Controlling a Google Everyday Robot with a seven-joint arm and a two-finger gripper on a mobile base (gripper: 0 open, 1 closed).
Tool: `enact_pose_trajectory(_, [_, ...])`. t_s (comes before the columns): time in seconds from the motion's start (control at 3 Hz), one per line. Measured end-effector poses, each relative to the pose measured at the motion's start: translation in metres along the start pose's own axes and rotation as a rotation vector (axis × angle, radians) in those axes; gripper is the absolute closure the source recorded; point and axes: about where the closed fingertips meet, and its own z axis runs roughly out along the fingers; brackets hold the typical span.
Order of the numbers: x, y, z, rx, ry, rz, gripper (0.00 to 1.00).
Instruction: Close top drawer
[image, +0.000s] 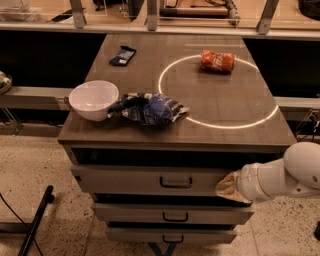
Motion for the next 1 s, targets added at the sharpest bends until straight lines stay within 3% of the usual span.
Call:
enact_pose_trajectory(0.67, [0.009,0.029,-0.027,-0.019,-0.065,0.036,1.0])
enact_pose_trajectory(1.0, [0.009,0.032,-0.028,-0.025,-0.069,0.037,1.0])
